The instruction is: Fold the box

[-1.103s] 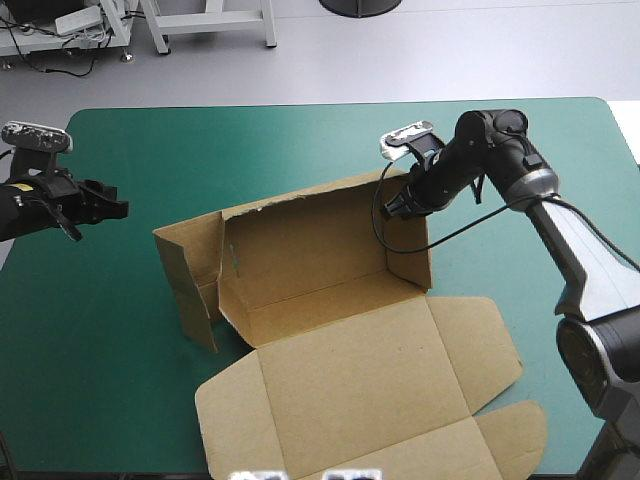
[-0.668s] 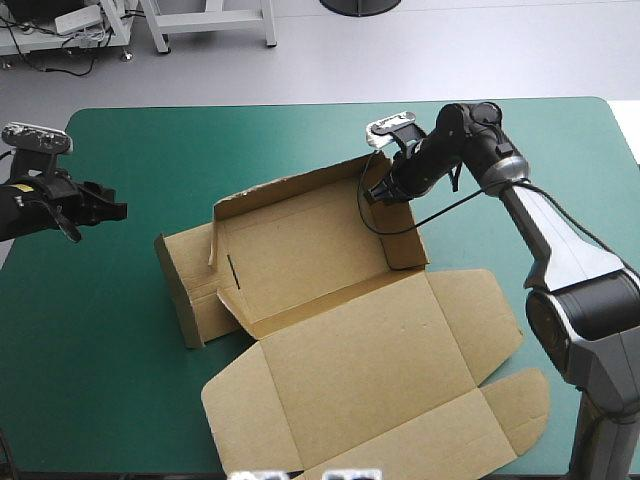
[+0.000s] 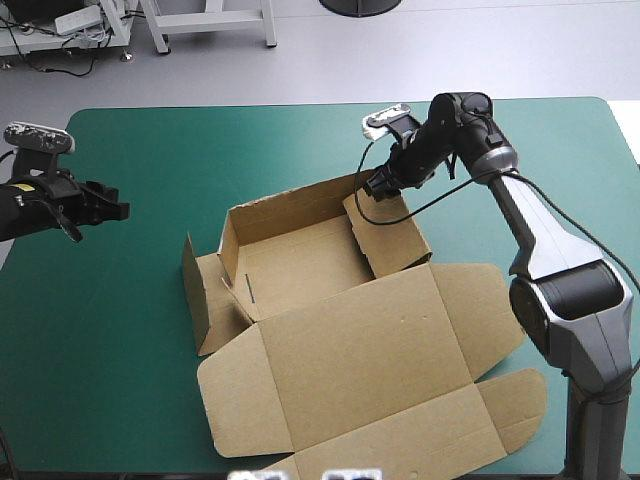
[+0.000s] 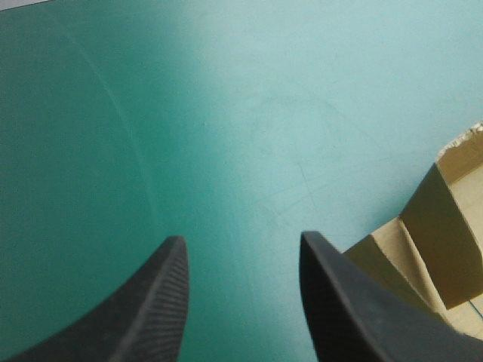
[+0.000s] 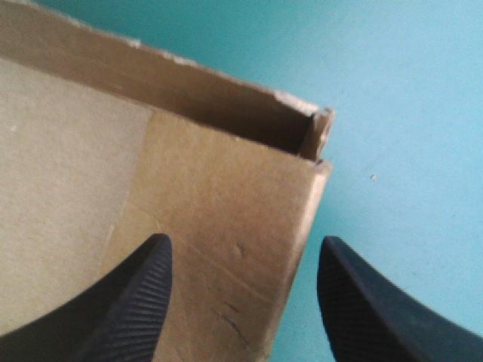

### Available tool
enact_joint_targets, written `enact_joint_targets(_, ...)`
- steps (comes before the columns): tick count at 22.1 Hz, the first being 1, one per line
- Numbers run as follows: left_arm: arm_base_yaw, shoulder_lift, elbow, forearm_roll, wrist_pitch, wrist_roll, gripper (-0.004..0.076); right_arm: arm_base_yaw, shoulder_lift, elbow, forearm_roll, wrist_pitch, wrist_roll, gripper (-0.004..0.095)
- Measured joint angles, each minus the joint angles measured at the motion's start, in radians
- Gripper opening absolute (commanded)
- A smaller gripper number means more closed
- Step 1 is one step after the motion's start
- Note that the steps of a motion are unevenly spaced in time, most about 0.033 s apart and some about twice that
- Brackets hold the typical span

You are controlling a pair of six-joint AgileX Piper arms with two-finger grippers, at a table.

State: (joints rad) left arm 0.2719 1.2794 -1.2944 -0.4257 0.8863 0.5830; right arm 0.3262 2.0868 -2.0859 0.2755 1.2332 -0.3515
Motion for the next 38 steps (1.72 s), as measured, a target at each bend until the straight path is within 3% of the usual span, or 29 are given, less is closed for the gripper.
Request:
enact_joint_targets(4, 0.0, 0.0, 0.0, 0.0, 0.0, 0.003, 0.0332, 0.0, -0.043, -0.01, -0.002, 0.005, 0.033, 0.058)
enact_joint_targets(11, 0.0, 0.0, 0.0, -0.003, 0.001, 0.003, 0.0332, -0.001, -0.121, 0.194, -0.038, 0.005, 0.043, 0.058)
enact_joint_targets(20, 0.0, 0.0, 0.0, -0.041, 0.004, 0.014, 0.0332, 0.016, -0.088, 0.307, -0.062, -0.002, 0.039, 0.0567)
enact_joint_targets(23, 0.0, 0.0, 0.0, -0.044, 0.004, 0.014, 0.0332, 0.046, -0.052, 0.307, -0.075, -0.004, 0.05, 0.0423)
enact_joint_targets(26, 0.0, 0.0, 0.0, -0.048, 0.005, 0.014, 0.0332, 0.087, -0.046, 0.303, -0.139, -0.003, 0.054, -0.0003)
enact_joint_targets(33, 0.0, 0.0, 0.0, -0.069, 0.008, 0.015, 0.0332, 0.085, -0.032, 0.214, -0.112, 0.004, 0.092, -0.0025)
enact_joint_targets(38, 0.0, 0.0, 0.0, -0.085, 0.008, 0.011, 0.0332, 0.0, -0.156, 0.167, -0.092, 0.004, 0.093, -0.0025)
